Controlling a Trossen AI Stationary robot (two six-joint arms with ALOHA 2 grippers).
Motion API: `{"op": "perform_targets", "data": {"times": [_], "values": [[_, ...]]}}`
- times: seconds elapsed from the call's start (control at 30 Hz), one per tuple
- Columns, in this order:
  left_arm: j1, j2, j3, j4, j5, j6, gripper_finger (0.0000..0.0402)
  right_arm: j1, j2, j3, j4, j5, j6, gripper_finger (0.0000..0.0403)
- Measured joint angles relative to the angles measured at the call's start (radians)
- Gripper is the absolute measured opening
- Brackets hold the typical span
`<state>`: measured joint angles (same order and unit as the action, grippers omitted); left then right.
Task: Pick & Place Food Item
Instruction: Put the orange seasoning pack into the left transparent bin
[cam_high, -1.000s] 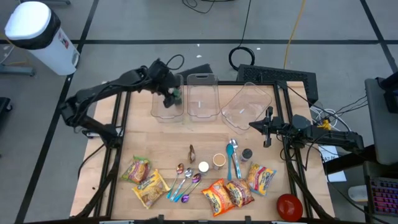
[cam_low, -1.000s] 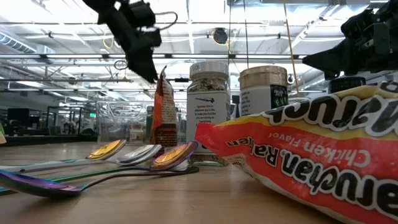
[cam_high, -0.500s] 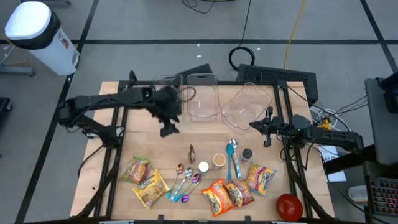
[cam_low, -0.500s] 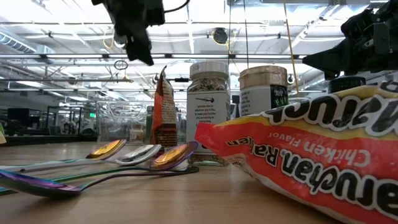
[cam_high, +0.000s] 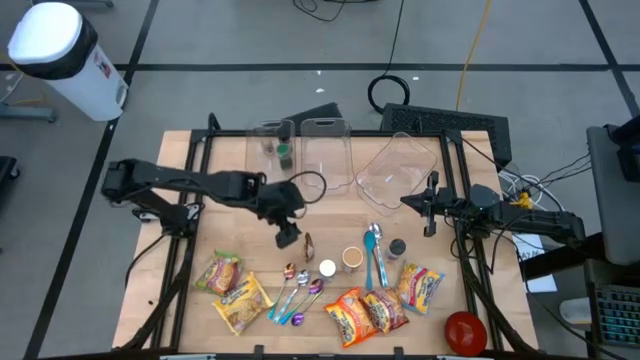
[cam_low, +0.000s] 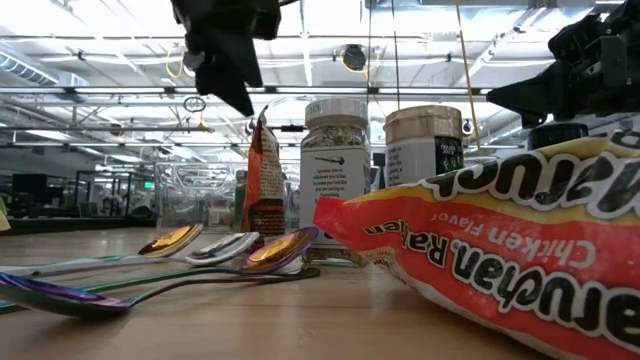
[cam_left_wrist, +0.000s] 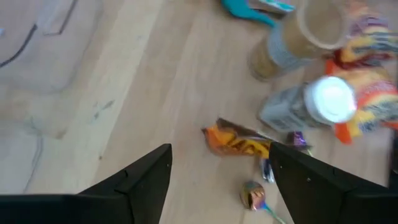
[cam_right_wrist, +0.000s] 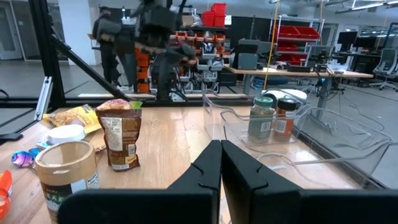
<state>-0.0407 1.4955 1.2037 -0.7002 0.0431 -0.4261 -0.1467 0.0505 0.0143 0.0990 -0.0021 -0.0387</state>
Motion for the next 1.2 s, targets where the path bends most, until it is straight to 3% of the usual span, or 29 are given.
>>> {"op": "perform_targets", "data": {"times": [0.1, 0.47, 0.87, 1.2], "values": [[-0.018, 0.032, 0.0, 0.016, -0.045, -0.077, 0.0262, 0.0, 0.003, 0.0, -0.001, 0.0, 0.0, 0.0], [-0.047, 0.099, 0.0, 0.028, -0.059, -0.242, 0.0257, 0.0, 0.015, 0.0, 0.0, 0.0, 0.0, 0.0], [-0.097, 0.186, 0.0, 0.098, -0.065, -0.265, 0.0257, 0.0, 0.024, 0.0, 0.002, 0.001, 0.0, 0.0], [-0.096, 0.183, 0.0, 0.072, -0.043, -0.279, 0.0253, 0.0, 0.026, 0.0, 0.001, 0.001, 0.0, 0.0]]}}
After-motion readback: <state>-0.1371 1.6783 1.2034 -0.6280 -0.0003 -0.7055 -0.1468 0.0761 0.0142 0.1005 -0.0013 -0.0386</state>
